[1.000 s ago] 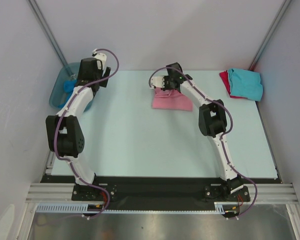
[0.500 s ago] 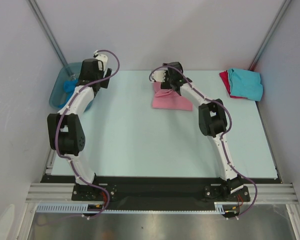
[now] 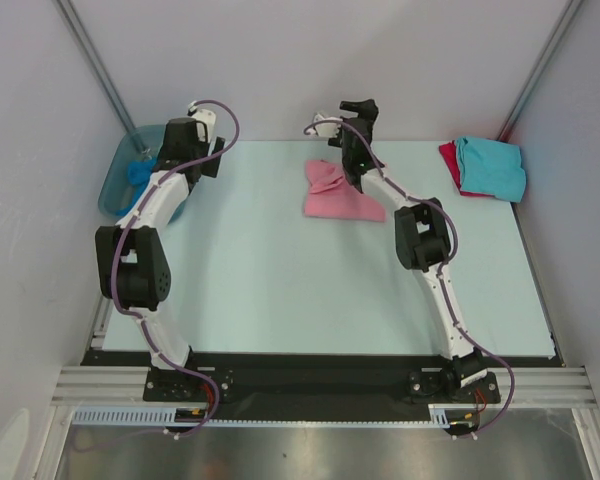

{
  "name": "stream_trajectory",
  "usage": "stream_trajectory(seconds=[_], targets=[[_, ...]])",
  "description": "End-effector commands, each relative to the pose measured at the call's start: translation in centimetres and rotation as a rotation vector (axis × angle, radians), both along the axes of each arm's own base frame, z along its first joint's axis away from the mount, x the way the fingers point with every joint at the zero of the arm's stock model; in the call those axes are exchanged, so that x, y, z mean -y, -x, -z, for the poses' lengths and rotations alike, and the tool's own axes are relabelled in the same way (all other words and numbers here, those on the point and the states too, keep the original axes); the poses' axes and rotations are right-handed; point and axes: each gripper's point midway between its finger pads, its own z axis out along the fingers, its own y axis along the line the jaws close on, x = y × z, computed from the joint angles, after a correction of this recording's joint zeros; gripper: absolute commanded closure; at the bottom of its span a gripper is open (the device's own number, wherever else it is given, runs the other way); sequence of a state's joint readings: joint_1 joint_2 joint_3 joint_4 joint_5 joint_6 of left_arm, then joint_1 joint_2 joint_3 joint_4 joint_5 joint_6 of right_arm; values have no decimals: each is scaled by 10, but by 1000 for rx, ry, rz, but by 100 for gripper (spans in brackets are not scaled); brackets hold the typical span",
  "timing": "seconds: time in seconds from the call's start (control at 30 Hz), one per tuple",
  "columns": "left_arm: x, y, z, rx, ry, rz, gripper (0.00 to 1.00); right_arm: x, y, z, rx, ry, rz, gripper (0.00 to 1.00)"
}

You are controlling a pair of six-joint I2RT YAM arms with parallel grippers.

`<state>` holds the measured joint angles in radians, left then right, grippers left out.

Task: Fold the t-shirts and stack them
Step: Fold the tshirt

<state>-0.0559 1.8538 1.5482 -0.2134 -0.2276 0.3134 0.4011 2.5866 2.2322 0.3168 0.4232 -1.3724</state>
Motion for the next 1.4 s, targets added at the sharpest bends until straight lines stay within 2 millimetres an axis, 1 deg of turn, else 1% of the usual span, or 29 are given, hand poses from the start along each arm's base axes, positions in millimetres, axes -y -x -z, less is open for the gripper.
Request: stream_trajectory(seconds=[0.0, 0.03, 0.07, 0.1, 0.13, 0.17, 0.2, 0.27, 0.3, 0.37, 0.43, 0.47, 0.53, 0.57, 0.63, 0.67, 0.77, 0.83, 0.93, 0.97, 1.0, 1.03, 1.07, 1.13, 1.17, 1.23, 1.27, 1.33, 1.37], targets=[[6, -4, -18, 47, 33, 7, 0, 15, 5, -62, 143, -132, 69, 1], [7, -4, -18, 48, 31, 8, 0, 13, 6, -56, 82, -149, 59, 1], [6, -5, -19, 51, 29, 8, 0, 6, 12, -68, 28, -185, 4, 1], [6, -4, -21, 54, 26, 9, 0, 2, 23, -36, -152, -206, -15, 2], [6, -4, -22, 55, 22, 8, 0, -2, 34, -27, -247, -211, -49, 2], [5, -3, -23, 55, 18, 7, 0, -12, 45, -19, -322, -222, -103, 5], [4, -2, -24, 57, 13, 6, 0, -11, 66, -14, -426, -228, -114, 21], [2, -1, -24, 56, 3, 1, 0, -16, 86, -9, -510, -252, -146, 63], [2, 0, -24, 57, 2, 2, 0, -12, 102, -8, -572, -258, -141, 100], [2, 1, -24, 55, -1, 3, 0, -8, 118, -2, -645, -268, -135, 100], [2, 1, -24, 58, -1, 2, 0, -5, 129, -5, -681, -283, -135, 100], [2, 0, -25, 60, -3, 2, 0, -3, 140, 3, -738, -276, -129, 100], [3, 0, -28, 65, -1, 8, 0, -9, 156, 8, -823, -283, -168, 100], [3, 0, -29, 68, -3, 10, 0, -4, 176, 23, -928, -263, -148, 100], [1, -1, -34, 76, -8, 9, 0, -12, 198, 44, -1059, -277, -196, 100], [1, -1, -35, 79, -12, 10, 1, -8, 216, 59, -1156, -257, -188, 100], [0, -2, -39, 88, -15, 6, 0, -10, 239, 90, -1306, -273, -183, 100], [1, 0, -39, 88, -12, 6, 0, -17, 241, 98, -1335, -296, -191, 100], [1, 5, -37, 82, -9, 8, 0, -30, 228, 108, -1298, -298, -197, 100], [0, 6, -37, 82, -10, 7, 0, -35, 219, 113, -1273, -300, -203, 100], [0, 8, -36, 78, -10, 4, 0, -44, 212, 108, -1239, -303, -222, 100], [0, 9, -35, 77, -9, 3, 0, -47, 206, 108, -1217, -302, -222, 100], [1, 10, -35, 77, -8, 4, 0, -54, 191, 106, -1157, -312, -231, 100], [0, 13, -35, 76, -7, 2, 0, -62, 178, 106, -1095, -304, -234, 100], [0, 14, -35, 76, -7, 2, 0, -70, 166, 100, -1033, -305, -250, 100], [1, 17, -34, 72, -9, 4, 0, -78, 158, 94, -976, -280, -258, 100], [0, 18, -35, 75, -13, 5, 0, -83, 147, 87, -916, -290, -266, 100], [0, 20, -34, 72, -15, 2, 0, -88, 139, 77, -854, -276, -270, 100], [0, 21, -33, 70, -16, 3, 0, -88, 130, 72, -802, -265, -263, 100]])
